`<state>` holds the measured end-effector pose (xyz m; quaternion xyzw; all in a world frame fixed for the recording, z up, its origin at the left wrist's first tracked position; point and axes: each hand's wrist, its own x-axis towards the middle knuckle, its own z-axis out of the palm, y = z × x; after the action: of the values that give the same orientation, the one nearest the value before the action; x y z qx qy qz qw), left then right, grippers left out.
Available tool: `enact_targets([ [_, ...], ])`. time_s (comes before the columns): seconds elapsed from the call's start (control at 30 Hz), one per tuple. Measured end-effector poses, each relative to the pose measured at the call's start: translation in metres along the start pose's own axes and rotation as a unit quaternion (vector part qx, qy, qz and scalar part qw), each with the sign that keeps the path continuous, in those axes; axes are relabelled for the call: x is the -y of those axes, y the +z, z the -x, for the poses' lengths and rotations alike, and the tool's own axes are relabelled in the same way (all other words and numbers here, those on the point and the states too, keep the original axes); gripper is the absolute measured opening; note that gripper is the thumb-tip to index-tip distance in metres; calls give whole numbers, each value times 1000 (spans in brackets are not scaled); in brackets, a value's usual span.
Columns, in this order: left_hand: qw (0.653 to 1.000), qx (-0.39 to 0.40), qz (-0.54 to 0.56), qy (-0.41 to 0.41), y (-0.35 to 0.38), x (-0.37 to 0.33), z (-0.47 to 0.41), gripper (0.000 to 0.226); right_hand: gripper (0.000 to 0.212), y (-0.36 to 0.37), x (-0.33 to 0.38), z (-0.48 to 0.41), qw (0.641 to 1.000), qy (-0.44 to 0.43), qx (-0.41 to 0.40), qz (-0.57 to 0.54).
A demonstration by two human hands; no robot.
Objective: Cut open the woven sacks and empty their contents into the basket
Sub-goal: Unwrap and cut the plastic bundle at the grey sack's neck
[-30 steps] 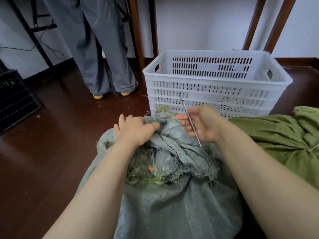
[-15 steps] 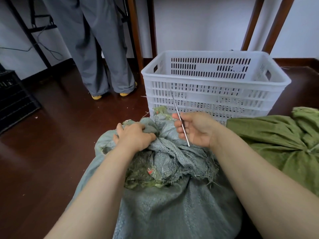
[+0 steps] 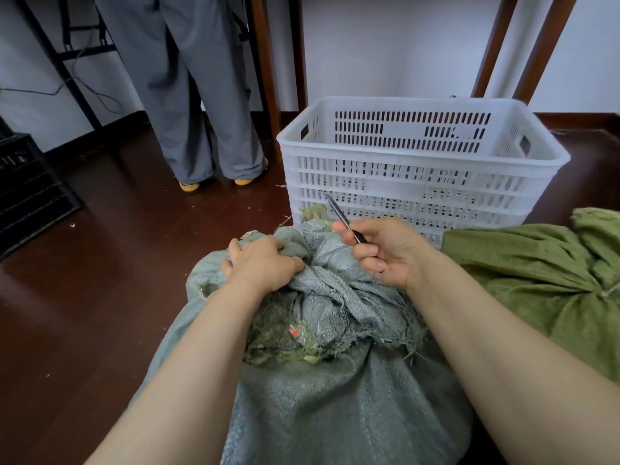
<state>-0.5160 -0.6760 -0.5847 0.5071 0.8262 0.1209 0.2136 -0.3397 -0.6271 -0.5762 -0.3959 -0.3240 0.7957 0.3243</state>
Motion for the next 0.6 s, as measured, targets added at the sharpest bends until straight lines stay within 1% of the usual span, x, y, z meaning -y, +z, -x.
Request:
enact_targets([
  [0.13,1000,2,8,-5,-2,-6,6,57,28,-5,1,1,997,-21,41,-58],
  [0.23,1000,3,10,-17,-3,-8,8,57,34,-6,1,1,997,-40,52,-50],
  [0.3,999,7,14,-33,-4,-6,9,70,36,-5,0,1,997,-49,51,-35],
  [0.37,999,9,-5,-41,-4,-4,10,91,40,-4,0,1,997,-52,46,-35],
  [0.43,998,7,-25,-61,-4,-4,11,114,39,-3,1,-1,998,-57,32,-17],
  [0.47,997,3,-28,-78,-3,-3,11,123,36,-2,2,-1,998,-62,11,9],
  [0.53,994,-2,-22,-103,-2,1,11,133,27,-1,4,-4,987,-88,-77,109],
  [0.57,995,5,-11,-101,0,6,9,133,24,-1,5,-5,966,-112,-136,188],
  [0.6,996,19,-1,-92,2,11,6,128,23,-1,6,-7,933,-143,-187,272],
])
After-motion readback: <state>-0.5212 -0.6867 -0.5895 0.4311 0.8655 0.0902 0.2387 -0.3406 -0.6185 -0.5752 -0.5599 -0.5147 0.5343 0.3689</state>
